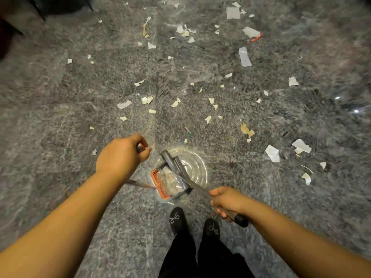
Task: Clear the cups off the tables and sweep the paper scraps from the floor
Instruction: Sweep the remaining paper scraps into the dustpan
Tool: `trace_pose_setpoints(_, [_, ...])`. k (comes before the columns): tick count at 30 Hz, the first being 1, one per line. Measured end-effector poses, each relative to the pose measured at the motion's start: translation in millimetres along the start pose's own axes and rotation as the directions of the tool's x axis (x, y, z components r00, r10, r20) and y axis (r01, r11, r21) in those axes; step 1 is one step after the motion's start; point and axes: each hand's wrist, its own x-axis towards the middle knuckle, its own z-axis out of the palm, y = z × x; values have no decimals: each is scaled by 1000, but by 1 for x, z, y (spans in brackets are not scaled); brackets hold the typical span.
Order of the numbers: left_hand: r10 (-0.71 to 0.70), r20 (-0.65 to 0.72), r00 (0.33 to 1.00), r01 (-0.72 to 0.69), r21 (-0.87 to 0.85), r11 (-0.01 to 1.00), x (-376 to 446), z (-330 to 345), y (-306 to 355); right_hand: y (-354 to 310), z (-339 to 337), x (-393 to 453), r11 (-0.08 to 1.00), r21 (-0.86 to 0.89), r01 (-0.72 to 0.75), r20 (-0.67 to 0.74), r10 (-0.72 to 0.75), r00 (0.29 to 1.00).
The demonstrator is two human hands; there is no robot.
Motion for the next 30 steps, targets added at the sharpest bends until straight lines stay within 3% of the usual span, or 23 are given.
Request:
trace_pose_setpoints(11, [-245, -129, 961, 234, -95, 968, -15, -43, -72, -60, 18, -9, 996, 59, 68, -91, -62, 994])
trace_pose_setpoints(20, [-332, -176, 927, 324, -73, 943, 4, -95, -151, -127, 20, 30, 985, 110, 133, -245, -102, 964])
trace_pose_setpoints(30, [-391, -142, 910, 397, 16, 918, 41, -101, -206, -201, -27, 78, 996, 85, 25, -294, 1, 956])
